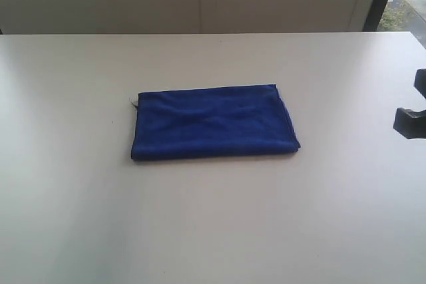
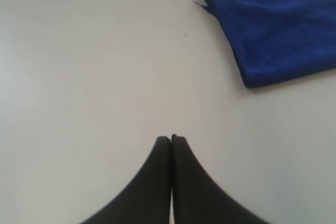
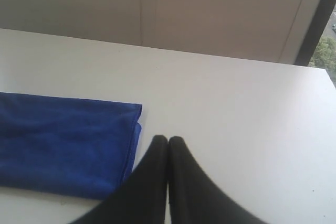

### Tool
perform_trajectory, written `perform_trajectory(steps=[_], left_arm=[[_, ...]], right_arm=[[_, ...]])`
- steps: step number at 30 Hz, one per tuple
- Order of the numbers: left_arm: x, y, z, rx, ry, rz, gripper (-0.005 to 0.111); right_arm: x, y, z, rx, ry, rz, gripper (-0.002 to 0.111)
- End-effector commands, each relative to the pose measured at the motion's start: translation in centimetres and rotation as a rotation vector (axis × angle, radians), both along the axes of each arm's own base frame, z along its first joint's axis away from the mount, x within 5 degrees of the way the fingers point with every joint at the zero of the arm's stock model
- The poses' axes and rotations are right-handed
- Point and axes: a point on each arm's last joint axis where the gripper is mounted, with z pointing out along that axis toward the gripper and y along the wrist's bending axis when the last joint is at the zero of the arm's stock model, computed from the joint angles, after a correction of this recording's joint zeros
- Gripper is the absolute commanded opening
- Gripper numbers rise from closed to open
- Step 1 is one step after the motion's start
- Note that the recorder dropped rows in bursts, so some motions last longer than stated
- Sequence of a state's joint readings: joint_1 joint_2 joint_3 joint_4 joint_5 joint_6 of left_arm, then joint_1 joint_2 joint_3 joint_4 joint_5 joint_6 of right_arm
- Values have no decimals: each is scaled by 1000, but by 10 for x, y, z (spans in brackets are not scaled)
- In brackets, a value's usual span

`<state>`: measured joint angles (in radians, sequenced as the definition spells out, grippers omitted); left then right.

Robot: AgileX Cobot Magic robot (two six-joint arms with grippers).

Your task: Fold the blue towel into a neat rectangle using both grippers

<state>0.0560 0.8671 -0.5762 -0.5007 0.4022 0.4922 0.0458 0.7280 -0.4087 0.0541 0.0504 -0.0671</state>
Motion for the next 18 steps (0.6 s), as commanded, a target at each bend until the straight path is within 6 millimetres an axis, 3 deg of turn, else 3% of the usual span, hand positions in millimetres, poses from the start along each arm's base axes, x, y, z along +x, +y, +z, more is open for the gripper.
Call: perform_trajectory(steps=[1,6,18], left_arm=[[-2,-1,-1,-14,6,-4,0],[-2,-1,-1,-14,6,-4,0],[-2,-1,-1,-14,6,-4,0]], right_arm=[[-1,-1,0,-10,-6,-3,0],[-8,-1,7,-8,-50,-4,0],[-52,-7,37,-4,-294,-45,0]])
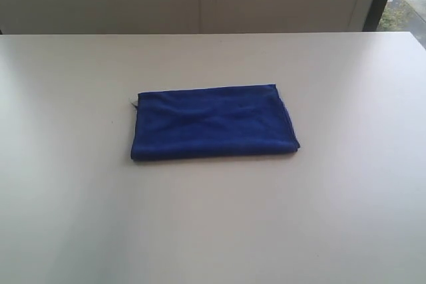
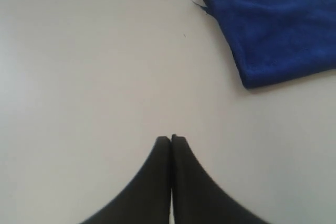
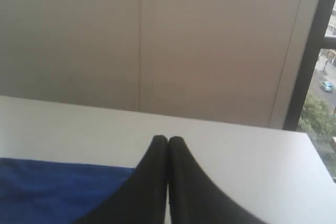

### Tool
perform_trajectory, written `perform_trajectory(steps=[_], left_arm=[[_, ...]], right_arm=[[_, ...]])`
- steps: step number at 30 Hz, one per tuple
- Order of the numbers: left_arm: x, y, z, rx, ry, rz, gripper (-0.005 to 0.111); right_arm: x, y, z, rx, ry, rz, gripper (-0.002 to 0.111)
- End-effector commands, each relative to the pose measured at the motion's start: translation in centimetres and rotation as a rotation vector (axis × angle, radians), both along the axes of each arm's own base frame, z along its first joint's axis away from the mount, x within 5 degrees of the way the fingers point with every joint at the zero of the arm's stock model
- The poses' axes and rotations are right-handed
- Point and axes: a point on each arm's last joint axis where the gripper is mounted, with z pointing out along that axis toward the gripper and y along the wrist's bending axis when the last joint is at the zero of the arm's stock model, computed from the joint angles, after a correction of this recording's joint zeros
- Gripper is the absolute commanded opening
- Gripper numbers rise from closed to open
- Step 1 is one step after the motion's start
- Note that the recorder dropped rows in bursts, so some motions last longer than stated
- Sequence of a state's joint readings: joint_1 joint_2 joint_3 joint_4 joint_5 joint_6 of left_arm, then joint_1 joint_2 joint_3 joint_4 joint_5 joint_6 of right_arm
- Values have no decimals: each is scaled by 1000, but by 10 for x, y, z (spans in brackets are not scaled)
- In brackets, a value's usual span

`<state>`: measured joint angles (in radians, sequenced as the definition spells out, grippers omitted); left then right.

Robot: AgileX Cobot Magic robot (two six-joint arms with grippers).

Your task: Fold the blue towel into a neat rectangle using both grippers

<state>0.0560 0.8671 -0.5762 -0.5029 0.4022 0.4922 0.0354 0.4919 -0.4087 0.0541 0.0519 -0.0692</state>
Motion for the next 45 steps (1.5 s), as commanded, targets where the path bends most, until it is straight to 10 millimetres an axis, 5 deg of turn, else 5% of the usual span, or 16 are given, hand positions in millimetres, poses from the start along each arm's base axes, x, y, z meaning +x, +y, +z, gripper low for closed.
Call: perform_trajectory(steps=[1,30,40,43,45], left_arm=[[-2,-1,-1,-12,6,-5,0],[-2,-1,-1,-12,6,-5,0],[-2,-1,-1,-12,6,-4,0],[-2,-1,-1,-12,6,-4,0],[-2,-1,-1,-12,6,-4,0]], right_arm=[[-14,-5,7,-8,-74,-49,0],[-101,-4,30,-10,-491,-77,0],[-98,-5,26,-34,-468,-90,0],[-91,-5,12,-34,-416,-90,0],[-79,-5,-15,-31,-282,-85,0]])
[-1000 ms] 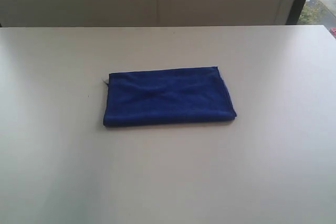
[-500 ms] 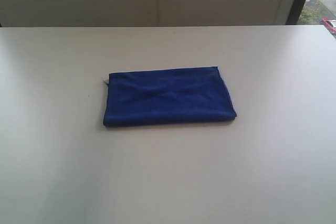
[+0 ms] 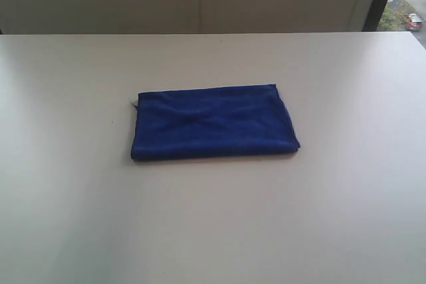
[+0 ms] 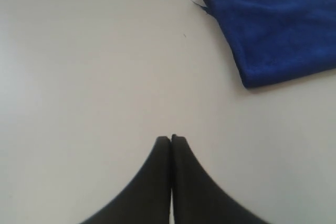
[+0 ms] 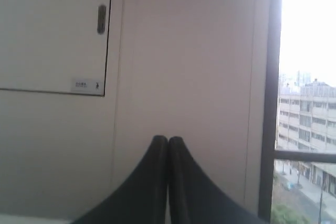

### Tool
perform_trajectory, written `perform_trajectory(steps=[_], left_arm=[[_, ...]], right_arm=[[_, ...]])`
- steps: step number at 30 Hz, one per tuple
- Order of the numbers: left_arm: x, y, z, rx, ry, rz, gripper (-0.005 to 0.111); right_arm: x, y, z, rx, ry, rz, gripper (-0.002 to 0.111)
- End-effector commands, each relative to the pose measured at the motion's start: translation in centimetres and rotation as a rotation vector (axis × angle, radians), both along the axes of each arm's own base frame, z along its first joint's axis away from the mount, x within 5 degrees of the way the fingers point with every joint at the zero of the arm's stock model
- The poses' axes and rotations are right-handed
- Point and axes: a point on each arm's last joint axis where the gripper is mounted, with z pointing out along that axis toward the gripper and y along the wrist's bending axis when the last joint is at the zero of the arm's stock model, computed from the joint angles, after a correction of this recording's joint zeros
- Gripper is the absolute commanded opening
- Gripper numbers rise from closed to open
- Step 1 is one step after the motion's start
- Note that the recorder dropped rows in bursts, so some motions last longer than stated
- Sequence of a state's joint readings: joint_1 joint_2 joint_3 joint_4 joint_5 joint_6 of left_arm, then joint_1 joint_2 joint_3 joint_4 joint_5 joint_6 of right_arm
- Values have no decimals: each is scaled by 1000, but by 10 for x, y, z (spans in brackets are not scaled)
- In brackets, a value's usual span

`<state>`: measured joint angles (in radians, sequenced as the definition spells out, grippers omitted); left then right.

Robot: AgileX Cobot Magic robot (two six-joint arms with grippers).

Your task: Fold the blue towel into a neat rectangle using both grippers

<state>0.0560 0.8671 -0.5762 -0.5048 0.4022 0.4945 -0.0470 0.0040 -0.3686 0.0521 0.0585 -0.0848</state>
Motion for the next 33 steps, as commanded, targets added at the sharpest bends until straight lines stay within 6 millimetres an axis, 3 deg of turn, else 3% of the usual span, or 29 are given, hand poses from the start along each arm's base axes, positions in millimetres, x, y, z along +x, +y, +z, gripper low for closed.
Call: perform_trajectory(steps=[1,4,10,33], left_arm=[[-2,-1,-1,-12,6,-3,0],[-2,-1,-1,-12,6,-3,0],[-2,-1,-1,-12,6,-3,0],[-2,-1,-1,-12,6,-3,0]], right_arm=[[21,-1,-53,1,265,-1,0],[31,-1,-100,12,492,6,0],[35,-1,-146,47,659,11,0],[35,-3,-145,81,653,-26,0]])
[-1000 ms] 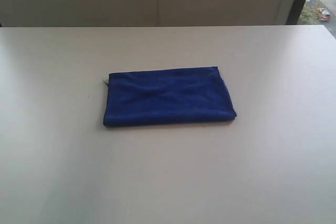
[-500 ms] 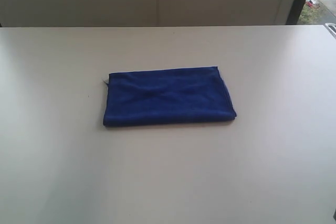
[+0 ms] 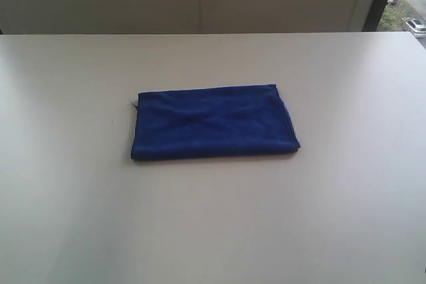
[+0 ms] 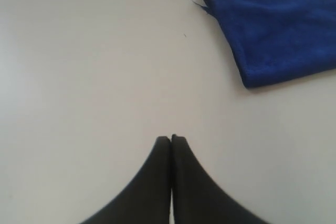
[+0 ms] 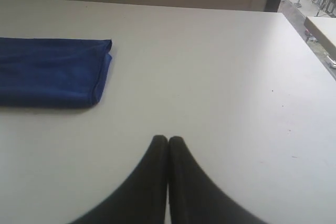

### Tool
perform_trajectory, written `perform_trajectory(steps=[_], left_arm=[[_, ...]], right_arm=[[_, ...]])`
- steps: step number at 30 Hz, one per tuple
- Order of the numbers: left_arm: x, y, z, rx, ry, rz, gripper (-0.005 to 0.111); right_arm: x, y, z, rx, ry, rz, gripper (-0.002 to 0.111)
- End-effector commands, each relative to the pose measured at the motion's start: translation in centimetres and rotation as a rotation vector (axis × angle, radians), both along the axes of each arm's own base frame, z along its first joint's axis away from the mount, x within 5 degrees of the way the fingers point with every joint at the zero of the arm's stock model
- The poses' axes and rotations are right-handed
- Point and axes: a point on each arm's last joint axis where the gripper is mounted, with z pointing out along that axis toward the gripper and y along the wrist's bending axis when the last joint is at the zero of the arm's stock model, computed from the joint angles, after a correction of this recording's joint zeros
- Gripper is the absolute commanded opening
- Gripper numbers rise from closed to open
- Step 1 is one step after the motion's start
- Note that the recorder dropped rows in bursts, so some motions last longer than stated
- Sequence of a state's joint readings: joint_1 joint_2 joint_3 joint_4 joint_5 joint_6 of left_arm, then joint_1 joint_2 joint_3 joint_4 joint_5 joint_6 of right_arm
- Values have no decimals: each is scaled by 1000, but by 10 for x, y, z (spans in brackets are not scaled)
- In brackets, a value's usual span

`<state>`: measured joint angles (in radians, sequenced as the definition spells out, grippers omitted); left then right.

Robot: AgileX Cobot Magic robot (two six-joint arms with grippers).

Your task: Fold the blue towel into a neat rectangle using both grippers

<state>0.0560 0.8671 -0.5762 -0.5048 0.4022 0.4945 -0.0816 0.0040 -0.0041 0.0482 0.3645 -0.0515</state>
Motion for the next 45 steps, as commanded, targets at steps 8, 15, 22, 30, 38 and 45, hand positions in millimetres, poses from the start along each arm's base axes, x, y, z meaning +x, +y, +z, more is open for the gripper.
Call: perform_trajectory(steps=[8,15,22,30,38,45], left_arm=[[-2,-1,-1,-12,6,-3,0],[-2,-1,-1,-12,6,-3,0],[-2,-1,-1,-12,6,-3,0],[-6,-1,3,-9,-18,-4,0],[-32,-3,13,12,-120,-24,0],[-74,-7,-4,11,-211,-33,0]], right_arm=[[0,-1,0,27,-16,-16,0],[0,-1,0,27,-16,-16,0],[0,-1,0,27,-16,-16,0],[0,-1,0,27,-16,-16,0],[0,-1,0,27,-16,-16,0],[0,-1,0,27,-16,-16,0]])
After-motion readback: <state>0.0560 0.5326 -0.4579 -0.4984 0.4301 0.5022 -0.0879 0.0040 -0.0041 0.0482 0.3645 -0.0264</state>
